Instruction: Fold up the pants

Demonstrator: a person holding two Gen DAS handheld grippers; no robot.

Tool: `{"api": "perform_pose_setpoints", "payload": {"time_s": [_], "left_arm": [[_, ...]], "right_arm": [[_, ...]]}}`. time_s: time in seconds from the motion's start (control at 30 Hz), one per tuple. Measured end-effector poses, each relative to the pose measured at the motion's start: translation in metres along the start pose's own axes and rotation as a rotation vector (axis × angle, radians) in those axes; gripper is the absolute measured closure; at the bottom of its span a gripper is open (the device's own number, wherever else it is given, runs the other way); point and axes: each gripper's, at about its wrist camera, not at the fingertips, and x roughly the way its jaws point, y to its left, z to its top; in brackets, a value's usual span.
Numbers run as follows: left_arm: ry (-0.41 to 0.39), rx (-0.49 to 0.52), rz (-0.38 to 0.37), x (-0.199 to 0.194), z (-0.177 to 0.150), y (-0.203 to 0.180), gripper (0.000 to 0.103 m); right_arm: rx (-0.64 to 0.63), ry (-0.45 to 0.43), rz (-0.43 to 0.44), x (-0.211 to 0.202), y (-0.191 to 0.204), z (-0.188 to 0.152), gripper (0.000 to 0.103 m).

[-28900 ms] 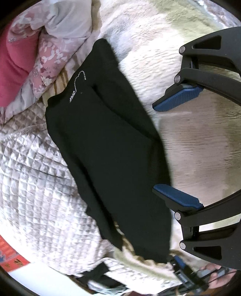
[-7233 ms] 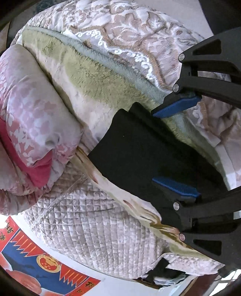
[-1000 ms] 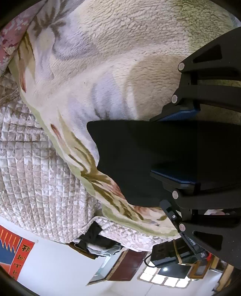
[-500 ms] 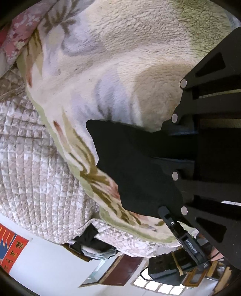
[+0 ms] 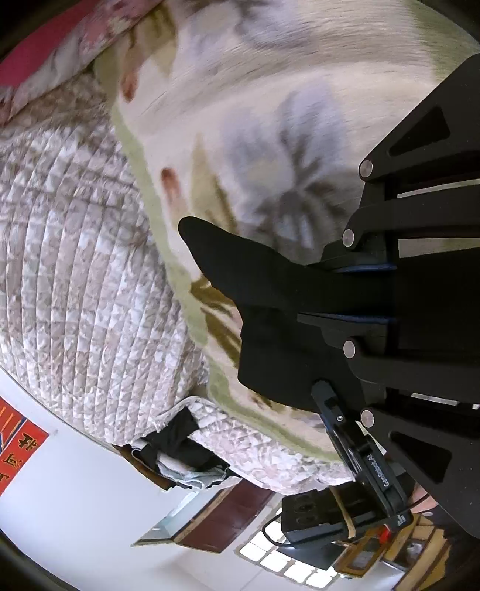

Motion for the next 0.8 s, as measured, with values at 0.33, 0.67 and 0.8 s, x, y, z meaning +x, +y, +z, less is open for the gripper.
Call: {"api": "perform_pose_setpoints", "payload": {"time_s": [0.33, 0.67, 0.8], "left_arm": [[-0.012, 0.021, 0.033, 0.050, 0.052, 0.034, 0.079], [0.045, -0.069, 0.155, 0.078, 0.037, 0.079, 0.066], [-0.010, -0.064, 0.170, 0.054, 0.033, 0.066, 0.069]], "right_arm": [[-0.016, 0.006, -0.001, 0.059, -0.019, 0.060, 0.086], [-0.002, 0.051, -0.193, 0.074, -0.059, 0.054, 0.072], [-0.081, 0.002, -0.226, 0.050, -0.036, 0.043, 0.072]]}}
